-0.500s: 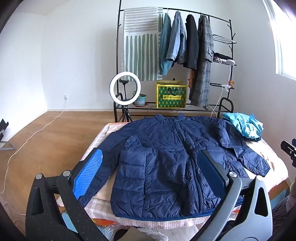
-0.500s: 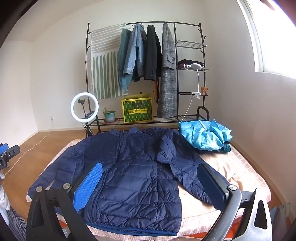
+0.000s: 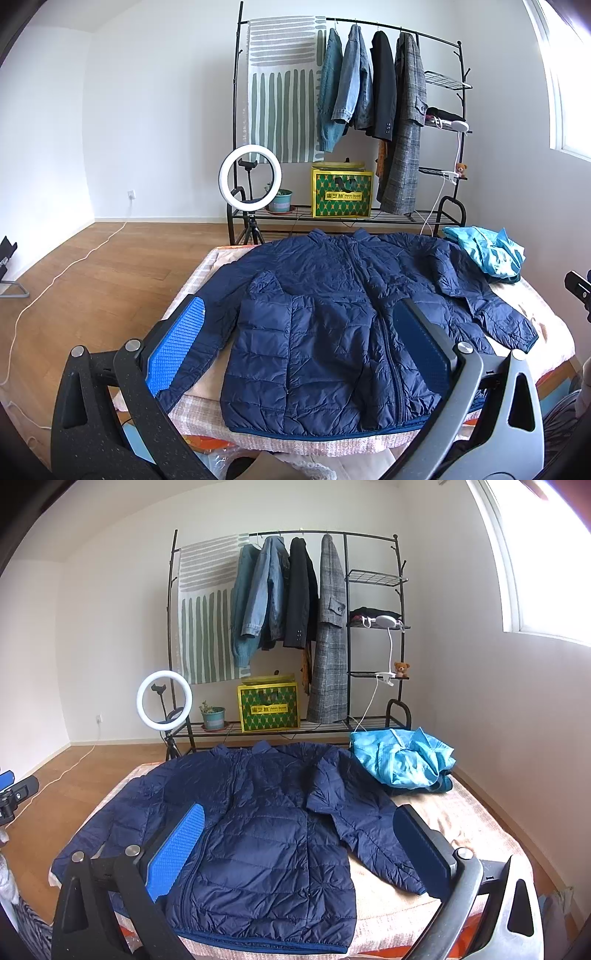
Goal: Fold large clothes
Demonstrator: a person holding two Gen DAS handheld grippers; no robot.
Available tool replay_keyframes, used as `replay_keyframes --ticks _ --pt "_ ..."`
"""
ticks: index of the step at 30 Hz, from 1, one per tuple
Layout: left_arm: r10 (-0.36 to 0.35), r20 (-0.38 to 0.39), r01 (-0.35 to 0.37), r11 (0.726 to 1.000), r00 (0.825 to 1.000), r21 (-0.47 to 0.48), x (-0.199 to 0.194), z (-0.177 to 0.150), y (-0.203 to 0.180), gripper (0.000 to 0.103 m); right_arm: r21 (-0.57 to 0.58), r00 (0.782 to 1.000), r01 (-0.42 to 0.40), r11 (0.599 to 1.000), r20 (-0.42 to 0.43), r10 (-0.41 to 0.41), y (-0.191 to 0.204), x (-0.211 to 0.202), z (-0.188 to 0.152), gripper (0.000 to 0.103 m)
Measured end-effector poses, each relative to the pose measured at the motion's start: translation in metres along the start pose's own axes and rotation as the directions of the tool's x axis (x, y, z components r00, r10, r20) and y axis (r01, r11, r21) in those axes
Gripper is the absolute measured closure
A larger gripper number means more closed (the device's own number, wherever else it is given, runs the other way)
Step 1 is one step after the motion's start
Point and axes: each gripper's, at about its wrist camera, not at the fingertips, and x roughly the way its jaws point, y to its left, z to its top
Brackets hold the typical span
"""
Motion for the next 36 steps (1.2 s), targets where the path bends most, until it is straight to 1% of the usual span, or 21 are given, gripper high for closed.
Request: replay_keyframes --ticks 9,12,25,36 --pt "0.000 0.004 0.000 1.000 1.000 0.000 0.000 -0.002 0.000 0.000 -0.001 1.000 0.008 1.000 0.018 -0.008 0.007 -0.001 -0.006 0.000" --pt "0.002 0.003 -0.002 1.000 1.000 -0.002 -0.004 0.004 0.003 0.000 -0.001 1.000 0.008 1.000 0.018 -0.008 0.006 -0.002 -0.005 0.000" --pt "0.000 0.004 0.000 1.000 1.000 -0.003 -0.003 0.004 0.002 0.000 -0.002 0.999 0.014 1.000 0.035 -0.014 0.006 -0.005 -0.002 0.000" --pt "0.006 -0.003 -0.006 1.000 1.000 -0.006 -0.005 0.013 0.004 0.000 -0.004 0.999 0.017 1.000 0.040 -0.017 0.005 -0.005 0.001 0.000"
